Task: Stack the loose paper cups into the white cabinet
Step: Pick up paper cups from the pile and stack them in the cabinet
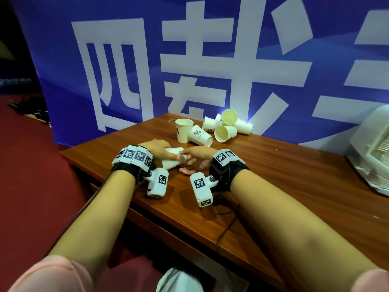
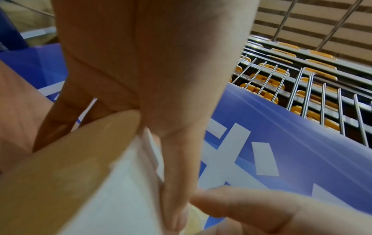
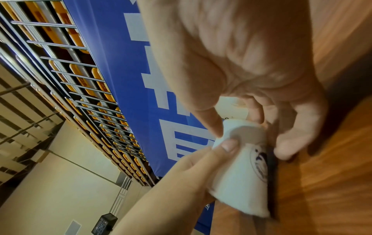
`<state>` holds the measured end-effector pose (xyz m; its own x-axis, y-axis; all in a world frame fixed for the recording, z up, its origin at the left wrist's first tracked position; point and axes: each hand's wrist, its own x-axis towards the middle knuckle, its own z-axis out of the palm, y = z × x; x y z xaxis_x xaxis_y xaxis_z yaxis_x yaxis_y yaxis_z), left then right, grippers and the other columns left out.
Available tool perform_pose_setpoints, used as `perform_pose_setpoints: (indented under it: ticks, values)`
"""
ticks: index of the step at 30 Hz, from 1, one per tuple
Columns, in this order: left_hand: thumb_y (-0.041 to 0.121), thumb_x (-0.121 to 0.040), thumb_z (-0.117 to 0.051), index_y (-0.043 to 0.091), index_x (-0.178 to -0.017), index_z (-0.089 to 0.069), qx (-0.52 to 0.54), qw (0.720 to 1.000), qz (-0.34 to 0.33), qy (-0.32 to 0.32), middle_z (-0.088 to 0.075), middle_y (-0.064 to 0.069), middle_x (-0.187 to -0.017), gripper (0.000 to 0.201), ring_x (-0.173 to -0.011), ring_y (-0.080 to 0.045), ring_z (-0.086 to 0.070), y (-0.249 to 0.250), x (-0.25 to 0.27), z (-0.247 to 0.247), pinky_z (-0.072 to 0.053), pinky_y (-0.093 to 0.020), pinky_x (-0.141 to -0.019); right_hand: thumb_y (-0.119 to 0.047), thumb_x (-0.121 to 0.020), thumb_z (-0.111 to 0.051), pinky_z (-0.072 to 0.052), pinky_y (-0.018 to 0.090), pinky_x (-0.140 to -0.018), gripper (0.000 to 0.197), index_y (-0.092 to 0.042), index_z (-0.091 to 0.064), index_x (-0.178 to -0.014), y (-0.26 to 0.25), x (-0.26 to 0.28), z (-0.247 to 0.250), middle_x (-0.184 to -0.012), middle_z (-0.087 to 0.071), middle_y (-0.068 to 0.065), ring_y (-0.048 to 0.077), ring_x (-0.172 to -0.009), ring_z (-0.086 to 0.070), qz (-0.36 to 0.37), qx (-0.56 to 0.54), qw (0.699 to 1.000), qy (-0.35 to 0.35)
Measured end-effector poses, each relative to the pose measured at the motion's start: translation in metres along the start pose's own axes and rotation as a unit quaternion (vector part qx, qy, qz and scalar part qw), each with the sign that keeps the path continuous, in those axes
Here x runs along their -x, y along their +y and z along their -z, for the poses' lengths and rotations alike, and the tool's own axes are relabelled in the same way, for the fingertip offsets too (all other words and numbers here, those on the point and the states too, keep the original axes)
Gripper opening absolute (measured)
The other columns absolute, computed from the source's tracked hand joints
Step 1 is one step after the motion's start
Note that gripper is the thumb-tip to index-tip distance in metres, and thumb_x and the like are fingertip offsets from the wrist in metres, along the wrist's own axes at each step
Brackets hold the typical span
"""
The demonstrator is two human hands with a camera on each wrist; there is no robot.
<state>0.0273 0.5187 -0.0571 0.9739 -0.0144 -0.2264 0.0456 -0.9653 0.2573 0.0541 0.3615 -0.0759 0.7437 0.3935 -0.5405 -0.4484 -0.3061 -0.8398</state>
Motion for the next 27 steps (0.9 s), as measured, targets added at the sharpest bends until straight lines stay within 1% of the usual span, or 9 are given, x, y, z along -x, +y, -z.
perform_pose_setpoints:
  ticks: [2,4,6,8,11,13,16,23,27]
  values:
    - [0.056,-0.089,-0.054,0.012,-0.119,-0.057,0.023,0.999,-0.031,0.0,-0.06,-0.002,-0.1,0.053,-0.087,-0.016,-0.056,0.01,-0.001,0.002,-0.041,-0.026,-0.071,-0.022,-0.092,-0.062,-0.058,0.033,-0.074,0.043,-0.011,-0.043,-0.128,0.001,0.002,0.009,-0.111,-0.053,0.015,0.028,-0.089,-0.064,0.022,-0.011,1.0,0.009]
    - [0.053,-0.09,-0.052,0.013,-0.114,-0.058,0.045,0.997,-0.067,0.006,-0.063,-0.005,-0.101,0.048,-0.085,-0.016,-0.057,0.024,0.0,0.006,-0.043,-0.026,-0.07,-0.024,-0.093,-0.062,-0.058,0.032,-0.067,0.028,-0.014,-0.049,-0.116,0.0,0.014,0.021,-0.115,-0.053,0.016,0.028,-0.092,-0.062,0.057,-0.031,0.998,0.021]
    - [0.054,-0.091,-0.051,0.016,-0.109,-0.056,0.05,0.993,-0.101,0.024,-0.064,-0.006,-0.103,0.042,-0.086,-0.017,-0.058,0.044,0.0,0.009,-0.043,-0.026,-0.07,-0.027,-0.093,-0.062,-0.054,0.027,-0.067,0.024,-0.013,-0.052,-0.109,-0.001,0.028,0.041,-0.104,-0.058,0.015,0.025,-0.085,-0.062,0.092,-0.028,0.995,0.035]
    - [0.055,-0.091,-0.05,0.018,-0.108,-0.055,0.043,0.989,-0.134,0.046,-0.063,-0.004,-0.103,0.041,-0.088,-0.016,-0.059,0.069,-0.001,0.012,-0.044,-0.026,-0.071,-0.033,-0.091,-0.064,-0.049,0.024,-0.068,0.037,-0.01,-0.053,-0.118,0.0,0.044,0.064,-0.092,-0.062,0.012,0.018,-0.073,-0.06,0.13,-0.02,0.99,0.05]
    - [0.053,-0.092,-0.05,0.016,-0.117,-0.054,0.041,0.978,-0.187,0.08,-0.062,-0.003,-0.109,0.045,-0.094,-0.018,-0.059,0.118,-0.005,0.014,-0.047,-0.028,-0.076,-0.033,-0.091,-0.065,-0.045,0.019,-0.052,0.037,-0.008,-0.057,-0.117,0.005,0.072,0.105,-0.081,-0.061,0.007,0.011,-0.059,-0.056,0.184,-0.021,0.977,0.101]
    - [0.05,-0.093,-0.051,0.014,-0.123,-0.051,0.048,0.97,-0.219,0.097,-0.058,-0.002,-0.108,0.046,-0.094,-0.018,-0.057,0.155,-0.007,0.012,-0.044,-0.026,-0.071,-0.032,-0.092,-0.064,-0.045,0.018,-0.055,0.026,-0.009,-0.061,-0.105,0.012,0.096,0.132,-0.078,-0.061,0.006,0.012,-0.063,-0.055,0.211,-0.027,0.967,0.137]
    - [0.045,-0.093,-0.053,0.013,-0.123,-0.051,0.076,0.957,-0.259,0.109,-0.057,-0.003,-0.108,0.044,-0.095,-0.02,-0.057,0.218,-0.007,0.004,-0.045,-0.024,-0.068,-0.034,-0.089,-0.068,-0.043,0.018,-0.058,0.035,-0.004,-0.064,-0.106,0.027,0.133,0.18,-0.08,-0.063,0.008,0.013,-0.066,-0.056,0.242,-0.031,0.947,0.207]
    - [0.057,-0.079,-0.059,0.02,-0.128,-0.05,0.154,0.915,-0.36,0.097,-0.052,-0.008,-0.123,0.062,-0.107,-0.025,-0.055,0.365,-0.007,-0.03,-0.048,-0.044,-0.093,-0.033,-0.086,-0.07,-0.042,0.027,-0.068,0.02,-0.013,-0.067,-0.085,0.075,0.228,0.277,-0.085,-0.065,0.009,0.021,-0.08,-0.056,0.29,-0.035,0.891,0.347]
    - [0.043,-0.084,-0.065,0.019,-0.133,-0.048,0.202,0.878,-0.424,0.094,-0.051,-0.007,-0.129,0.057,-0.117,-0.024,-0.051,0.444,0.007,-0.052,-0.045,-0.041,-0.097,-0.026,-0.087,-0.07,-0.04,0.024,-0.066,0.013,-0.018,-0.064,-0.094,0.105,0.284,0.321,-0.091,-0.061,0.006,0.017,-0.081,-0.054,0.311,-0.037,0.852,0.42]
